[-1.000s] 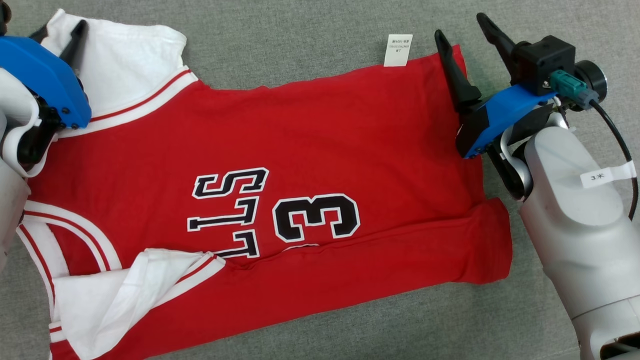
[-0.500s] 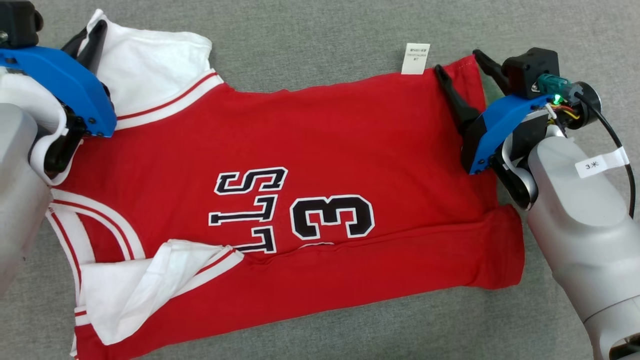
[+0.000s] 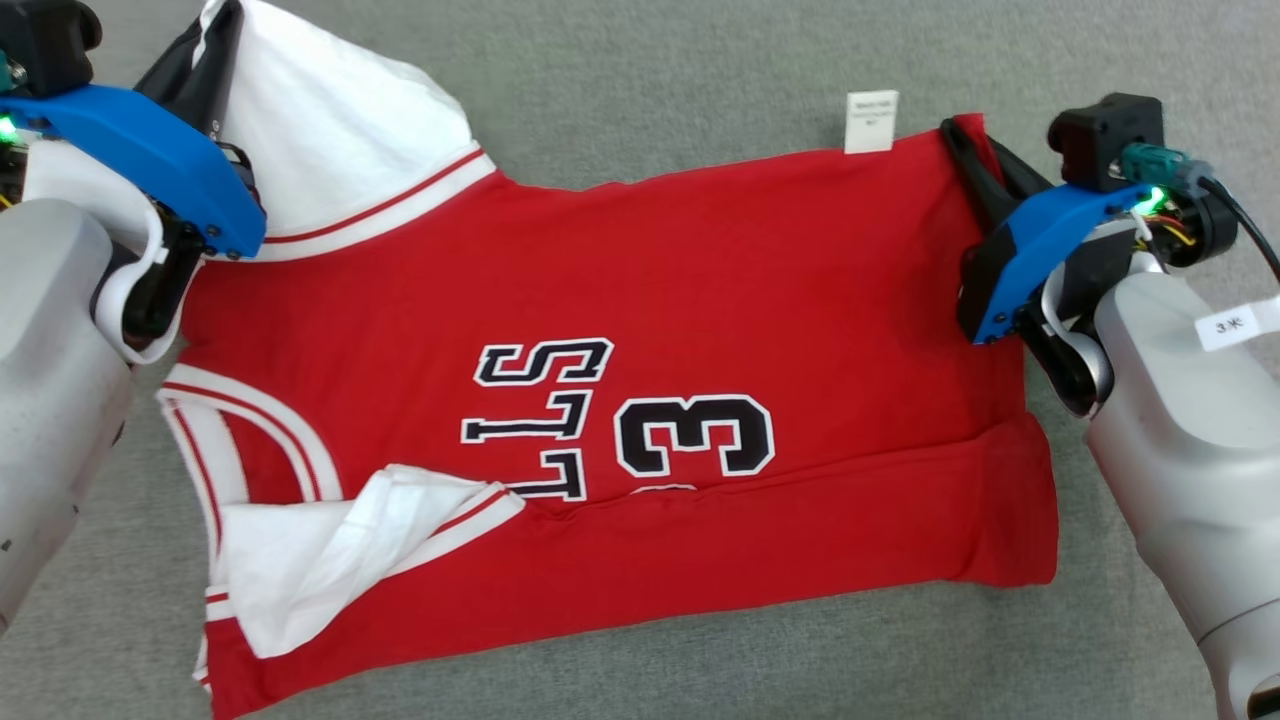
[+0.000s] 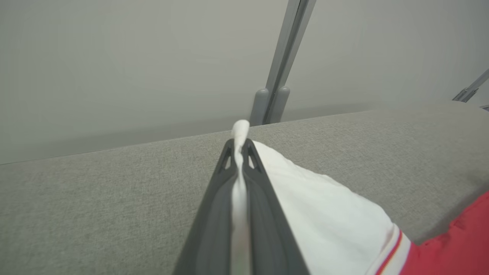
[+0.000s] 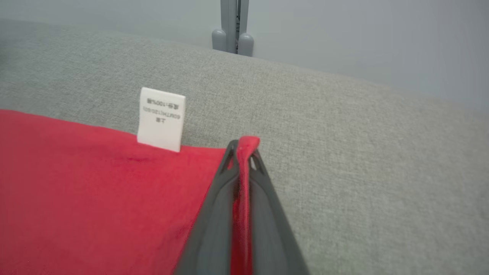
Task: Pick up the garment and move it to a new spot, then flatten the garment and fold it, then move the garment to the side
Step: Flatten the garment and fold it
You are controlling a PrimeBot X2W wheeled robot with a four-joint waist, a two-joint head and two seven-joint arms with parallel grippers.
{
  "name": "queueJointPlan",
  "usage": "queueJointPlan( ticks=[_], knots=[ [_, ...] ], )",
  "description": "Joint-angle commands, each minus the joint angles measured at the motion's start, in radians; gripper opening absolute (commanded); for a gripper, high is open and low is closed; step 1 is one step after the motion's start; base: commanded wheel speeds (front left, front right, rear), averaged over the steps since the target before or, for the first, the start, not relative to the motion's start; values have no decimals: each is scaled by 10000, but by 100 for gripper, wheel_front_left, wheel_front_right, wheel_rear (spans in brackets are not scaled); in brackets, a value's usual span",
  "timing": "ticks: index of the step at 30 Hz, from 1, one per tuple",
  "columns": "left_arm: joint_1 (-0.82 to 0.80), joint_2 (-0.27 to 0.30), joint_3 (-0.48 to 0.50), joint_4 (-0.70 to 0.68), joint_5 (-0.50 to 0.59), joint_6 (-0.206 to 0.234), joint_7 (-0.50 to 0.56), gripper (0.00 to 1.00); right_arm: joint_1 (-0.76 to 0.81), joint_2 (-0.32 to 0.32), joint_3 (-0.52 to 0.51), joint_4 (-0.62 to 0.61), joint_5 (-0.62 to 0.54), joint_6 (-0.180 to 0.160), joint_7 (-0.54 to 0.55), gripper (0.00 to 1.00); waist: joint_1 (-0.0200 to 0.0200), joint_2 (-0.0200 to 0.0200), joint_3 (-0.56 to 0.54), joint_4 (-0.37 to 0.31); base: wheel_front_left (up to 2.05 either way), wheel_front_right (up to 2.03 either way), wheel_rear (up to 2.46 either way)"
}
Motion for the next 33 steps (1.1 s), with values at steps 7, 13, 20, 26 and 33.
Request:
queueJointPlan(
  ticks=[7, 13, 20, 26, 33],
  knots=[
    [681, 1, -193, -688, -357, -16, -685, 0, 497, -87, -229, 548, -41, 1, -707, 0, 0, 1, -677, 430, 0, 0, 0],
    [1601, 339, -85, -1777, -170, -16, -850, 0, 994, -69, -294, 850, -13, 1, -1264, 0, 0, 1, -1180, 704, 0, 0, 0],
    [3327, 467, 1120, -3200, 649, -15, -856, 0, 1543, -183, -401, 1043, 112, 1, -1699, 0, 0, 1, -1575, 891, 0, 0, 0],
    [4965, 481, 2155, -4235, 1356, 176, -857, 0, 1935, -305, -521, 1109, 176, 1, -1943, 0, 0, 1, -1783, 963, 0, 0, 0],
    [6794, 438, 3110, -5078, 1706, 517, -858, 0, 2441, -217, -636, 1074, 260, 1, -2072, 0, 0, 1, -2052, 987, 0, 0, 0]
  ],
)
